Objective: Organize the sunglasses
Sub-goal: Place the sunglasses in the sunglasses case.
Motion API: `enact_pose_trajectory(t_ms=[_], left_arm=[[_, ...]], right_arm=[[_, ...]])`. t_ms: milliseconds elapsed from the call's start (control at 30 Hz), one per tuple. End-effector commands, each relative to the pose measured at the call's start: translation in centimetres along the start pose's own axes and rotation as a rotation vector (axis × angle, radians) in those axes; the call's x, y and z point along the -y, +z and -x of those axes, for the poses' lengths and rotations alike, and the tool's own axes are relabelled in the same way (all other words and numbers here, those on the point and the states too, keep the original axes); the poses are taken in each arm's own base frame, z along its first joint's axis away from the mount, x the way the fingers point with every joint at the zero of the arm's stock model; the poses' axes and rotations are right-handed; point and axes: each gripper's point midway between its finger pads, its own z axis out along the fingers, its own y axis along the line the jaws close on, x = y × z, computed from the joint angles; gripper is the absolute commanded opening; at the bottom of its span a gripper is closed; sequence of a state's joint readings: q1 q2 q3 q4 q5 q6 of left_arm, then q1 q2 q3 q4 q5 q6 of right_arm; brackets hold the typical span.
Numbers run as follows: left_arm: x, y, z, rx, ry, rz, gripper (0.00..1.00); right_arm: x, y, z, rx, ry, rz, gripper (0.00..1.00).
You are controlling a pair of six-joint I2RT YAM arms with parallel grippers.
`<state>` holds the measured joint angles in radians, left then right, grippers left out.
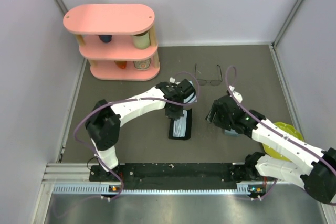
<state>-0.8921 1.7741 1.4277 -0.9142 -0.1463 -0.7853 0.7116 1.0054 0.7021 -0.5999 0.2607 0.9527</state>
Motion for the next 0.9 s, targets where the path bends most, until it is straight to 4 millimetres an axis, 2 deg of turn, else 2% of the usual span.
enact_pose_trajectory(t_ms=[0,100,167,467,567,733,867], left_arm=[[-0.3,0.1,0.3,0.034,0.001,0.094,0.0],[0.0,1.0,0.5,0.024,0.025,0.129,0.0],[-0.8,1.7,0.4,0.014,0.042,0.193,0.0],[-2.0,2.9,0.0,0.026,0.081,0.286,0.0],[-1.7,3.2,-0.5,0.02,0.096,0.285,0.0],[-1.0,3.4,-1.1,0.009,0.1,0.251,0.18],[-0.9,2.7,-0.8,0.02,0.098,0.235,0.28]], right_arm=[[1.0,-0.4,0.0,0.007,0.016,-0.016,0.63],[1.4,-0.5,-0.2,0.006,0.018,-0.018,0.63],[1.6,-0.6,-0.1,0.009,0.023,-0.02,0.63],[2.0,-0.5,-0.4,0.005,0.035,-0.027,0.63],[2.0,-0.5,-0.5,0.003,0.036,-0.027,0.63],[1.8,-0.7,-0.3,0.01,0.046,-0.017,0.63],[0.5,-1.7,0.7,0.02,0.019,0.03,0.63]])
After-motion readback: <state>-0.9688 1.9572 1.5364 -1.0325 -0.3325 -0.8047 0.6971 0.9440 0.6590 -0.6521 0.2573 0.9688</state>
